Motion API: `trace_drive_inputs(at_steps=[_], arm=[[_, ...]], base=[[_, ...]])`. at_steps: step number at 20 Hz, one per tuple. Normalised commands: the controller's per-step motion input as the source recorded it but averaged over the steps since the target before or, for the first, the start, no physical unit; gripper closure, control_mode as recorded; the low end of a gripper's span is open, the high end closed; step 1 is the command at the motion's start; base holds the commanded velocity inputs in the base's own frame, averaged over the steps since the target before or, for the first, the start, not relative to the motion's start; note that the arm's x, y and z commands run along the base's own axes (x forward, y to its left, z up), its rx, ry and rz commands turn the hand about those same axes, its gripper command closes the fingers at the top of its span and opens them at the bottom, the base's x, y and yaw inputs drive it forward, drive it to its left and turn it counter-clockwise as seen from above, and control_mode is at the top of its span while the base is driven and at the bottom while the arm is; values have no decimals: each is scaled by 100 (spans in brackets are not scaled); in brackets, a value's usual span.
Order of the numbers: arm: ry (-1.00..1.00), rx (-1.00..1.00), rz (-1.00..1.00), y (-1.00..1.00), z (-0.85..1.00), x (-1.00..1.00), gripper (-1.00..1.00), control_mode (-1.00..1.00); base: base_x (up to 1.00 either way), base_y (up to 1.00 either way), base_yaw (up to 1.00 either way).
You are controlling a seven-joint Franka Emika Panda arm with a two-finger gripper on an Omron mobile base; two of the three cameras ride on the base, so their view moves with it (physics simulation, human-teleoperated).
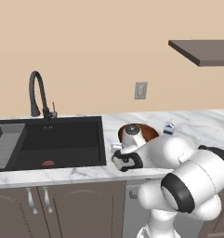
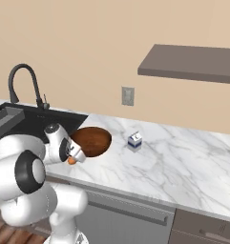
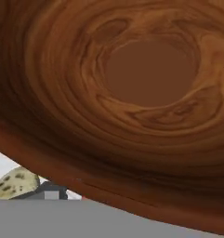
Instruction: Gather the eggs and milk located in the vicinity of the sink area and place them right next to the bowl.
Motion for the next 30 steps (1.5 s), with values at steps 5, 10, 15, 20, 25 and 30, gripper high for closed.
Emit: trace_drive_inputs(at_steps=[5,10,15,20,25,30], arm=[[-9,3,0,-1,0,-42,-100,-100],[-7,1,0,0,0,-27,-100,-100],[-9,9,0,-22,26,-67,-100,-100],[-4,15,0,-65,22,-69,-100,-100],[-1,16,0,-68,35,-50,-100,-100],[0,10,0,-55,48,-14,-100,-100]], base=[[0,0,0],[0,0,0],[0,0,0],[0,0,0],[0,0,0],[0,0,0]])
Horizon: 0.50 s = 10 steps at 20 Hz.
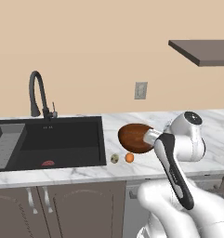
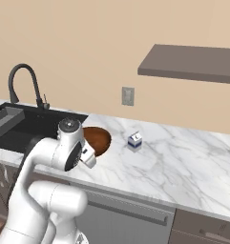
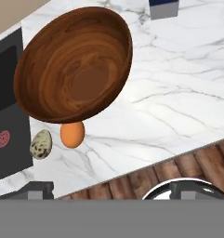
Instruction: Gather the eggs and milk located in the vicinity of the sink area and place them right next to the bowl.
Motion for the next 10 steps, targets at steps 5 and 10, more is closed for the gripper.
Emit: trace_drive_inputs(at_steps=[5,10], arm=[[-1,5,0,-44,51,2,-100,-100],[0,0,0,-41,23,3,-100,-100]], base=[[0,0,0],[0,0,0]])
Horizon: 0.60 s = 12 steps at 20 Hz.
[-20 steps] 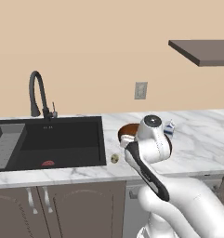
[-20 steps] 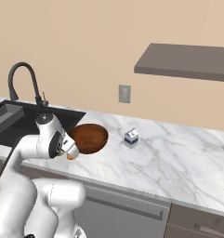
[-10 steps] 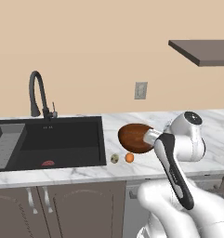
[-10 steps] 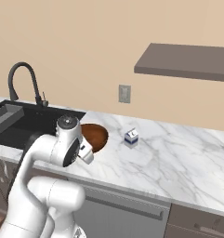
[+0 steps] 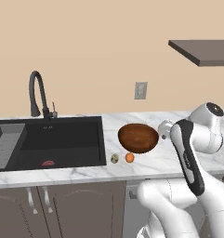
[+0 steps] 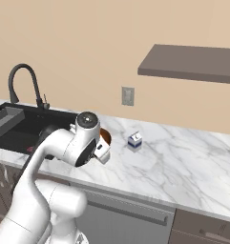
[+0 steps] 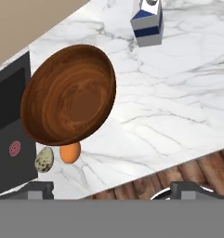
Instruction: Gather the eggs and milk located in the vicinity of the sink area and place them right next to the bowl.
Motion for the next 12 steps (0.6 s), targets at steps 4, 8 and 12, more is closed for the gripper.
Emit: trace_drive_inputs(at_steps=[4,8,12], arm=[[3,0,0,-38,7,20,-100,-100],[6,0,0,-41,7,24,-100,-100],[5,0,0,-42,2,32,-100,-100]], base=[[0,0,0],[0,0,0],[0,0,0]])
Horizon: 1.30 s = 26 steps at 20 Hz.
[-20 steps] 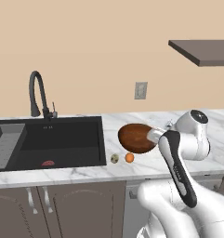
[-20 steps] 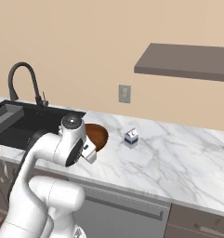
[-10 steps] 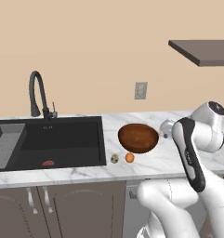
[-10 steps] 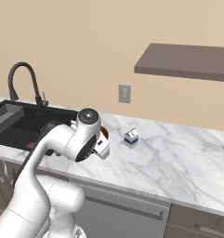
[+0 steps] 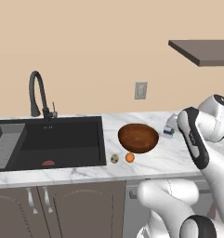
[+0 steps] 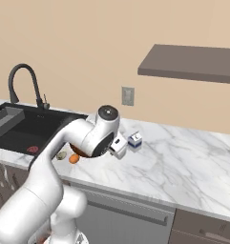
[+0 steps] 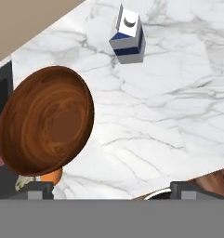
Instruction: Gather the eggs and milk located in the vicinity of the sink area and place them right next to the bowl.
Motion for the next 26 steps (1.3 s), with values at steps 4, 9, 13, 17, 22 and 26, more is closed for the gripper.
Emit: trace_drive_inputs(at_steps=[4,9,13,17,22,26], arm=[[8,0,0,-40,1,39,-100,-100],[6,0,0,-35,1,42,-100,-100],[4,0,0,-29,0,37,-100,-100],[1,0,0,-11,-2,29,-100,-100],[0,-1,0,0,-15,32,-100,-100],[0,-2,0,0,-25,37,-100,-100]], base=[[0,0,0],[0,0,0],[0,0,0],[0,0,0],[0,0,0],[0,0,0]])
